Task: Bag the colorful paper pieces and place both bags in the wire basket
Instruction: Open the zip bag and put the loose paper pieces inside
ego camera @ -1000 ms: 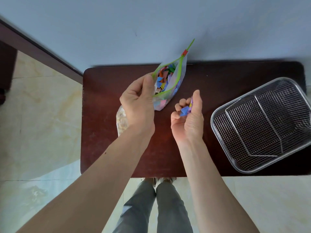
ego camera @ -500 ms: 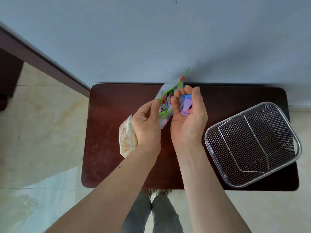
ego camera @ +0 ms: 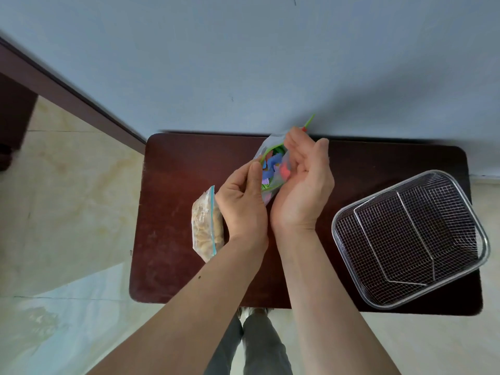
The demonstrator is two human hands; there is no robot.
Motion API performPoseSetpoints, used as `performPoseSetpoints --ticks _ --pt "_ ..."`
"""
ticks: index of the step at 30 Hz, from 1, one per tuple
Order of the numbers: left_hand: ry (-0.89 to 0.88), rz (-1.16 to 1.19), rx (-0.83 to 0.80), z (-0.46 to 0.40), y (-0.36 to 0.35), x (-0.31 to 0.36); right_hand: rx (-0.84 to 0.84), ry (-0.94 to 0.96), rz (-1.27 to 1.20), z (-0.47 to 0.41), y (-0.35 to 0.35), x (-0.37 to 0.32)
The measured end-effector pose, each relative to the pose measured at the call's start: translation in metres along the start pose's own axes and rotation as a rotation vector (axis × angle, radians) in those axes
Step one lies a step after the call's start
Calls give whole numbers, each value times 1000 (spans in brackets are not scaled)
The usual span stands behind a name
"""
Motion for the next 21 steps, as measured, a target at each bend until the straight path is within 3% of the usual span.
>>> performPoseSetpoints --ticks 13,16,21 --pt "-72 -22 1 -4 2 2 9 133 -1 -12 6 -5" --pt "-107 -30 -29 -11 3 4 56 197 138 -30 15 -8" --pt "-219 -105 -53 -38 4 8 -16 246 437 -75 13 -9"
Point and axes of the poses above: each hand's wrist, its own z-axis away from the middle knuckle, its own y-axis out of the back of the hand, x = y × z, the point moved 2 cm from there along -z, towards the middle knuckle, and after that the axes turned 15 degrees about x, right-handed, at the moved point
